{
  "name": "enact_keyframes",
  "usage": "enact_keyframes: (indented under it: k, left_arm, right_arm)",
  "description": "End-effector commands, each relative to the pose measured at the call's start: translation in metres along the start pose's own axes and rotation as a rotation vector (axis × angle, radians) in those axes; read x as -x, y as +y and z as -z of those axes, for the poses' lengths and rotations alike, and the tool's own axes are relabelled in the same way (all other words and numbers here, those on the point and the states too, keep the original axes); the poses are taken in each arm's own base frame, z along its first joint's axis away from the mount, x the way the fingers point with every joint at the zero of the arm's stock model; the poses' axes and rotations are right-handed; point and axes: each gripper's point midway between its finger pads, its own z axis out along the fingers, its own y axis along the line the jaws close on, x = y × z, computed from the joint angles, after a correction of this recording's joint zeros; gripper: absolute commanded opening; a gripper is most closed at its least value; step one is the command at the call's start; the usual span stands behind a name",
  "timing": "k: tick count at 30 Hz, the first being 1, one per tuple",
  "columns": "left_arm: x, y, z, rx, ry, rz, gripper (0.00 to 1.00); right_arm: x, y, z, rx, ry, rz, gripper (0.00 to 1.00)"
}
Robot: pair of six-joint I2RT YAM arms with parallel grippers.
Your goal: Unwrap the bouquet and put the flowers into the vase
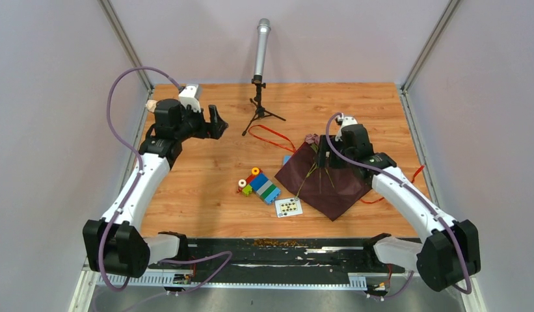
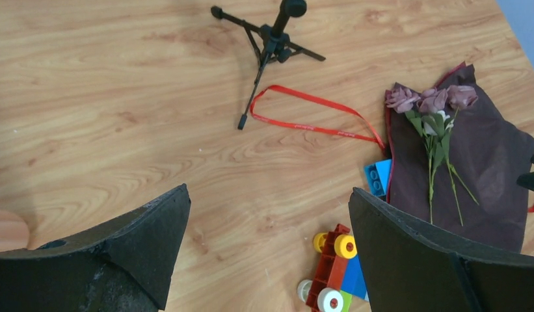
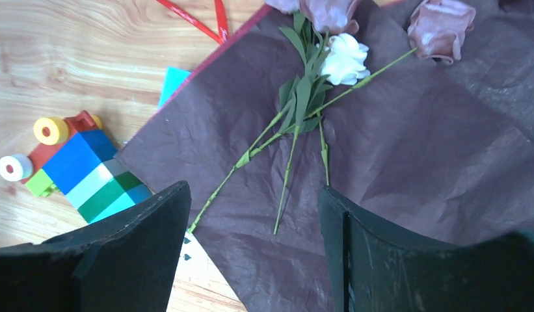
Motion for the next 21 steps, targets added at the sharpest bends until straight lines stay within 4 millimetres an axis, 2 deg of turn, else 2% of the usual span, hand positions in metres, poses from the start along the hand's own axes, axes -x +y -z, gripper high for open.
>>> enact_keyframes:
  k: [1, 5, 12, 15, 21]
  left_arm:
    - [0.0, -0.011, 0.003, -0.061, -0.014, 0.02, 0.99]
    - [0.005, -0.008, 0.007, -0.034, -0.019, 0.008, 0.99]
    - [0.005, -0.006, 0.011, -0.015, -0.024, 0.005, 0.99]
    - [0.001, -0.005, 0.008, -0.016, -0.004, 0.017, 0.99]
    - [-0.002, -0.005, 0.005, -0.02, 0.016, 0.027, 0.99]
  right_arm:
    - [-0.01, -0.013, -0.014, -0.066, 0.036, -0.023, 0.71]
    - [-0.03, -0.028, -0.038, -0.127, 0.107, -0.008, 0.66]
    - [-0.056, -0.035, -0.071, -0.15, 0.229, 0.003, 0.53]
    - [-0.064, -0.035, -0.082, -0.153, 0.263, -0.008, 0.47]
    - [-0.069, -0.035, -0.092, -0.154, 0.284, -0.017, 0.4]
